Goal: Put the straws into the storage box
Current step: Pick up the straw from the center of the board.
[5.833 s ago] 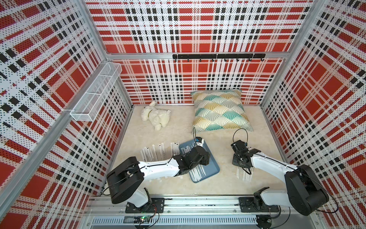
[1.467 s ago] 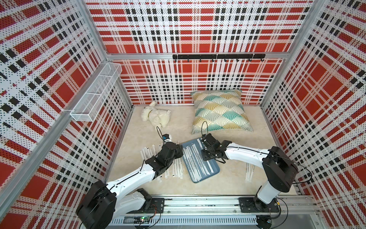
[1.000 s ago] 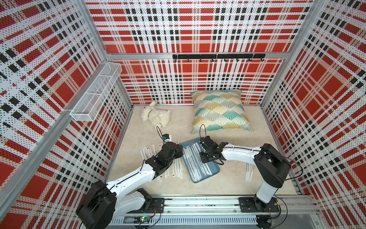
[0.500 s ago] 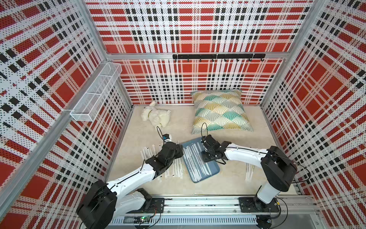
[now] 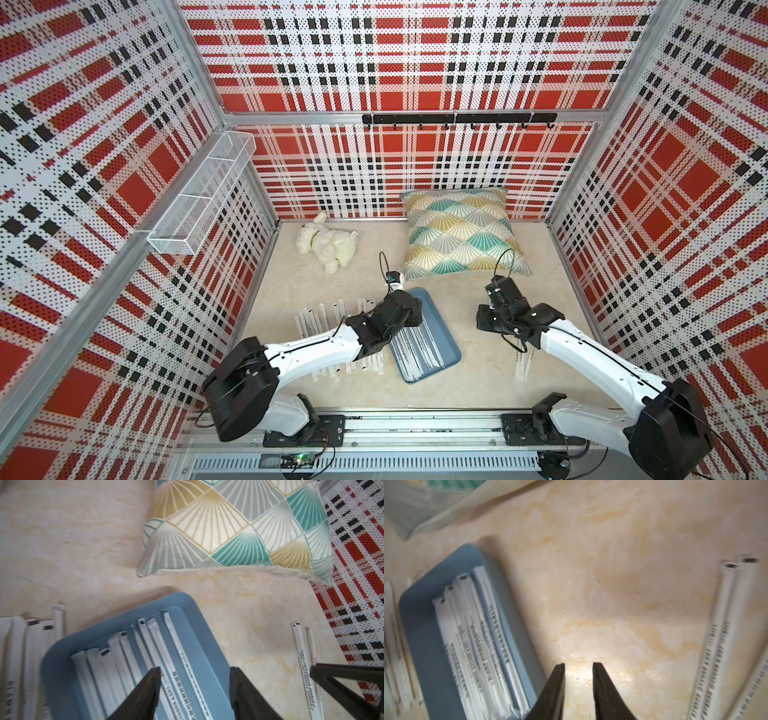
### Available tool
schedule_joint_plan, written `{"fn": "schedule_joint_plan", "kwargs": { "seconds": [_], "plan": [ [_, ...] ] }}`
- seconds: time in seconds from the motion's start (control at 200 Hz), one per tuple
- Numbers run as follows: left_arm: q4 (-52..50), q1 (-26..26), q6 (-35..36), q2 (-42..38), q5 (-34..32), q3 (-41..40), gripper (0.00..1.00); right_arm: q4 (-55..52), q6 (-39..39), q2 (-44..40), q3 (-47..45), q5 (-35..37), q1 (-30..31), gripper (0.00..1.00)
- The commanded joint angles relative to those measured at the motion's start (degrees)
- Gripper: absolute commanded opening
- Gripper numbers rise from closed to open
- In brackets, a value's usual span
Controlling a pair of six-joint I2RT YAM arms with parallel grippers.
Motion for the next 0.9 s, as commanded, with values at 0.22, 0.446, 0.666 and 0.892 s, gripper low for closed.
{"fn": "schedule_joint_plan", "kwargs": {
  "seconds": [0.22,0.446,0.666,0.892],
  "plan": [
    [2.05,-2.62,1.50,2.68,-0.44,2.32,0.59,-6.65,5.33,0.08,-5.47,12.03,-6.64,0.50],
    [3.23,-1.21,1.01,-1.30,-1.11,-1.71,0.59,-5.75,6.67,0.06,-7.82,11.27,-7.50,0.44],
    [4.84,1.97,1.57,-3.61,0.95,-4.78,0.59,-5.59,6.79,2.72,-7.97,11.43,-7.54,0.43],
    [5.89,3.64,1.71,-4.67,1.76,-6.86,0.59,-4.21,6.32,4.76,-8.25,12.54,-8.21,0.36]
  ]
}}
